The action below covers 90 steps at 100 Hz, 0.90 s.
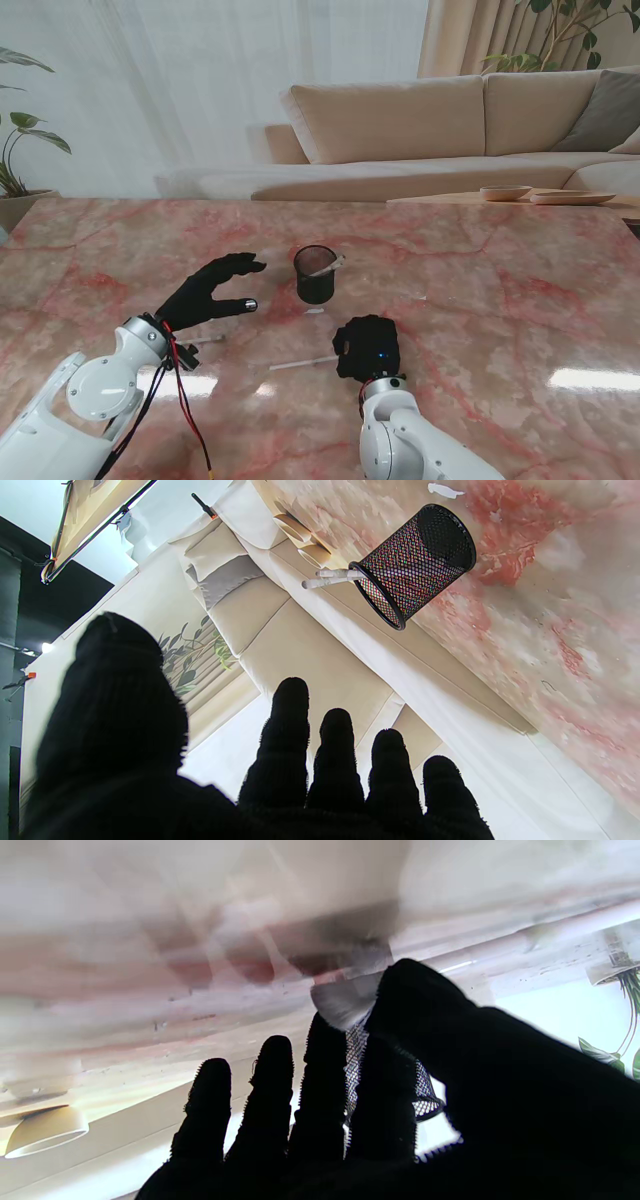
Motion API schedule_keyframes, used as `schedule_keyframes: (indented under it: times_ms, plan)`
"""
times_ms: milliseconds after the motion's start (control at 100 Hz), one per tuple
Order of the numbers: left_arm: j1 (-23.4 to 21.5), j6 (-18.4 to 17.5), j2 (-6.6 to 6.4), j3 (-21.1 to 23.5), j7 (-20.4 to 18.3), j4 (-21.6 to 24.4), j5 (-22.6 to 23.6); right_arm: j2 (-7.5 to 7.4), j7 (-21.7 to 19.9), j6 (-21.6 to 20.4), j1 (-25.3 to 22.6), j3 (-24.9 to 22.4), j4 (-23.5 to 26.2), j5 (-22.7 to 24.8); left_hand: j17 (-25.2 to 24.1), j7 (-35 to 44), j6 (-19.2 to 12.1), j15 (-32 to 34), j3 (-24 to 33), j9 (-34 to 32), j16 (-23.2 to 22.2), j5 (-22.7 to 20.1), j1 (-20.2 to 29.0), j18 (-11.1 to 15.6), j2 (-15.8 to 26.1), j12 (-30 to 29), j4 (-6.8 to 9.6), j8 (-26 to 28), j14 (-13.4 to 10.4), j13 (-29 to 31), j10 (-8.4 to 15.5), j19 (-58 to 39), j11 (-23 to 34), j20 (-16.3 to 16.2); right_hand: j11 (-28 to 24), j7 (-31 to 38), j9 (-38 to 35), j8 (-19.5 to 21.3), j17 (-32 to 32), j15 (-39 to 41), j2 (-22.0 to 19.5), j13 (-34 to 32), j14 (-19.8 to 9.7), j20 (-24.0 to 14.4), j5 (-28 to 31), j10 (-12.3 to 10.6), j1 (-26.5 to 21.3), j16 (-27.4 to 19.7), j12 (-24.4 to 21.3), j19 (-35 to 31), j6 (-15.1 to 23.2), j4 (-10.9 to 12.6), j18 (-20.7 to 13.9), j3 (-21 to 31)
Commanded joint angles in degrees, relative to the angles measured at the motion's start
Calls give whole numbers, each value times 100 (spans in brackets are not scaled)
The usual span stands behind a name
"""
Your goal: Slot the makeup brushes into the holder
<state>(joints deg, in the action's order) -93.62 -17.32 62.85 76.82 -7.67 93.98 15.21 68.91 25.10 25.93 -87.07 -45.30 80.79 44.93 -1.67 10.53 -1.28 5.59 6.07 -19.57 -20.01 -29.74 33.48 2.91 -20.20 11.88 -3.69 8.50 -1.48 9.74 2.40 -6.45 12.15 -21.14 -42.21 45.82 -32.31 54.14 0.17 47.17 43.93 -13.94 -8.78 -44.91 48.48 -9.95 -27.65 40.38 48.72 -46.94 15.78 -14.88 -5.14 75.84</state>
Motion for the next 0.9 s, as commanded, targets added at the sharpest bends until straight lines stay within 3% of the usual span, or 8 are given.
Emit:
schedule_keyframes:
  times_ms: [0,190,290,320,470,690,890]
  plan:
    - [-32,17,3,-5,0,12,26,-27,-11,-28,-70,-38,114,29,-11,13,-47,-58,134,-143,24,-149,-18,84,117,-58,109,67,-189,86,16,206,-61,48,-92,770,-106,309,-39,81,-279,4,-159,-125,547,-19,-184,72,135,-116,82,175,-150,352]
    - [-43,68,-9,6,-43,40,72,-73,39,-134,-151,-183,366,204,-14,16,-17,6,198,-337,-10,-200,22,28,56,-39,106,65,-90,218,-35,117,-11,-49,-64,753,-182,325,-11,88,-304,-58,-153,-130,534,-5,-185,74,192,-133,89,174,-133,316]
    - [-51,123,-18,0,-55,70,157,-112,39,-194,-189,-245,489,341,-130,54,39,116,621,-639,-127,-362,-24,-95,-108,1,60,81,74,443,-103,-325,33,-721,-44,744,-196,334,-14,82,-321,-63,-150,-132,528,-13,-194,74,230,-134,97,174,-127,285]
    - [-54,148,-20,-6,-49,85,204,-127,36,-218,-198,-263,525,392,-148,73,48,149,1238,-744,-198,-428,-251,-148,-273,23,-33,97,141,518,-121,-436,52,-1083,-40,743,-196,336,-16,82,-324,-63,-150,-132,526,-11,-199,74,236,-133,100,178,-124,285]
    - [-41,266,-47,-46,-55,150,539,-220,-16,-340,-237,-347,693,696,-202,238,74,420,2267,-1367,-522,-842,-459,-394,-788,95,-271,172,500,831,-150,-1153,179,-1689,-18,721,-192,342,-21,80,-339,-63,-150,-130,513,-3,-206,76,277,-128,132,179,-119,247]
    - [-2,506,-75,-156,-101,250,849,-357,-138,-619,-352,-564,1000,1112,-146,360,167,753,3131,-2003,-847,-1408,-627,-478,-1276,170,-453,208,687,1256,-392,-1822,322,-1913,26,704,-175,347,-26,66,-353,-55,-133,-124,518,7,-221,74,309,-115,147,193,-114,221]
    - [75,767,-103,-342,-277,360,844,-437,-156,-841,-443,-755,1281,1442,-116,378,303,970,3313,-2320,-1062,-1751,-688,-615,-1214,223,-476,193,810,1540,-594,-2512,421,-1929,69,687,-169,352,-36,43,-371,-41,-121,-114,519,1,-218,67,324,-96,177,199,-109,196]
